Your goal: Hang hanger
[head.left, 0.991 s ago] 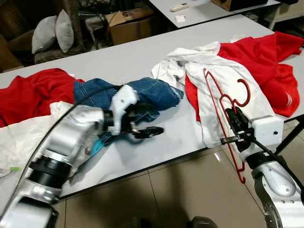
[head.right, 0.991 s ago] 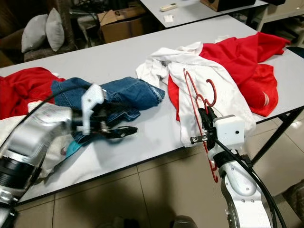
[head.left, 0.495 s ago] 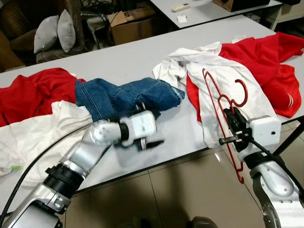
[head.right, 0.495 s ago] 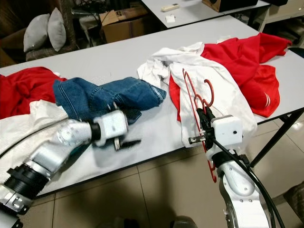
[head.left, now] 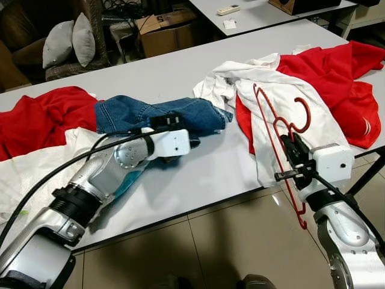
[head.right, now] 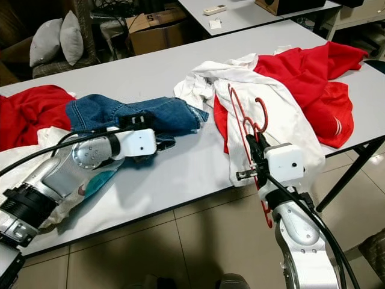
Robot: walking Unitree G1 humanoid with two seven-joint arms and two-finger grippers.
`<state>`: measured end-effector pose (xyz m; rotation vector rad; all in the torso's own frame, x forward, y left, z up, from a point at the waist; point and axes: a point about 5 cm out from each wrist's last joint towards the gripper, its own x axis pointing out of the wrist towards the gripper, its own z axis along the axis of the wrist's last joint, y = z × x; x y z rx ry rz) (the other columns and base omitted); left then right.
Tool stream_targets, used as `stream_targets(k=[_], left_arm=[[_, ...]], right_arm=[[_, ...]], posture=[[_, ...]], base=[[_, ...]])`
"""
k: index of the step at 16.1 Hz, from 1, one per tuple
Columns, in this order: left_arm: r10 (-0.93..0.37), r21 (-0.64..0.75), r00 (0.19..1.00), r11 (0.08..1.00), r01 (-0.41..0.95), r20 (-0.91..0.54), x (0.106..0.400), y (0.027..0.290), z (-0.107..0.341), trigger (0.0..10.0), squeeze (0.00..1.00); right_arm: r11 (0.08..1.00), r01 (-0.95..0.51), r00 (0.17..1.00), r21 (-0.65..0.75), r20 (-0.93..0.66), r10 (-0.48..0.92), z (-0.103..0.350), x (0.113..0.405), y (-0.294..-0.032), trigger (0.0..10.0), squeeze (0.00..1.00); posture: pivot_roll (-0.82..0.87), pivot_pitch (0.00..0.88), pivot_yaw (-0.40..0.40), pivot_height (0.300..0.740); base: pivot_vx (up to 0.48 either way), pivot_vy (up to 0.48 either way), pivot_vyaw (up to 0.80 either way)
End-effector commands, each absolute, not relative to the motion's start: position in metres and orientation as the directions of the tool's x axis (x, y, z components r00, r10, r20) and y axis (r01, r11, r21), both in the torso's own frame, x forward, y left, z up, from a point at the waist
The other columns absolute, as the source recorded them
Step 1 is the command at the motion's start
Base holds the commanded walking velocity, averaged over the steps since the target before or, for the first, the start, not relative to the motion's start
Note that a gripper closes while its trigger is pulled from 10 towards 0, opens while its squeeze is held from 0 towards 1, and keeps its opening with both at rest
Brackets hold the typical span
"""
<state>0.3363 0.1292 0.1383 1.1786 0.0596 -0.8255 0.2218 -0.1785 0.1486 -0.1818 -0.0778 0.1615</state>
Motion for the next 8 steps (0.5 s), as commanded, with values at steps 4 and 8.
stream_targets(k=[4, 8], left_arm=[[-0.504, 0.766, 0.696, 0.1, 0.636, -0.512, 0.337, 0.141, 0.138, 0.0, 0.0], [-0.523, 0.788, 0.732, 0.171, 0.592, -0.436, 0.343, 0.139, 0.151, 0.0, 0.0]], right_arm=[[0.97, -0.156, 0.982, -0.188, 0.076, 0.173, 0.149, 0.224, -0.176, 10.0, 0.0], [0.97, -0.153, 0.982, -0.191, 0.083, 0.171, 0.15, 0.226, -0.176, 10.0, 0.0]], posture=[[-0.18, 0.0, 0.133, 0.74], [-0.17, 0.0, 0.129, 0.74]], base=[[0.0, 0.0, 0.0], [0.0, 0.0, 0.0]])
